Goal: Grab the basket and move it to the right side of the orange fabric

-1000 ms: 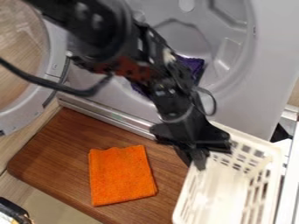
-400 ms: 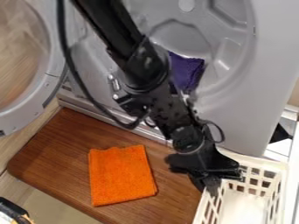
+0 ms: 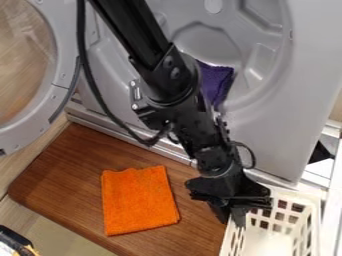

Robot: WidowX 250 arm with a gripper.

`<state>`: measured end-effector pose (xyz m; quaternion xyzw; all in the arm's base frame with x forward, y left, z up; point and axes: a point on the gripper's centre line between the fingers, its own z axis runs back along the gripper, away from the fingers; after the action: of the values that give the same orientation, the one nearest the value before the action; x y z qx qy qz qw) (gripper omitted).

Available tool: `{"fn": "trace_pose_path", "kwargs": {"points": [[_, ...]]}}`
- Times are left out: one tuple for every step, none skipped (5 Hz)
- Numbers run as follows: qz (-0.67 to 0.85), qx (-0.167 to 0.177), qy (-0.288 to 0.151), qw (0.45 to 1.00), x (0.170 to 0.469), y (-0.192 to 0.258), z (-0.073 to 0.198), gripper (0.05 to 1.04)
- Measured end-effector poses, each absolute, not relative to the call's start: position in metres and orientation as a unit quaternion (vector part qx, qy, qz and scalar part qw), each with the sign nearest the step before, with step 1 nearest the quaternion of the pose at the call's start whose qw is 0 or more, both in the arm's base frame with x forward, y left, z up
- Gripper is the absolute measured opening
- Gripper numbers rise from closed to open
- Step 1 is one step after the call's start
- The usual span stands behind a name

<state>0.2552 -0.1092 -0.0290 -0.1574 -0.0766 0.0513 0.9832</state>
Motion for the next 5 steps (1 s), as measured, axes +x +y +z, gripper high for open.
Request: {"fn": "trace_pose_path", "kwargs": {"points": [[0.045,-0.147,-0.077,0.985,0.254,-0.106,-0.027,0.637],[0.046,-0.143,-0.082,0.985,0.253,-0.103,-0.021,0.932],[0.033,-0.136,-0.078,0.987,0.255,-0.101,-0.011,1.007],[0.015,-0.131,-0.094,0.987,0.263,-0.101,0.012,1.003],[-0.007,-0.103,-0.109,0.989,0.276,-0.096,0.052,0.999]]}}
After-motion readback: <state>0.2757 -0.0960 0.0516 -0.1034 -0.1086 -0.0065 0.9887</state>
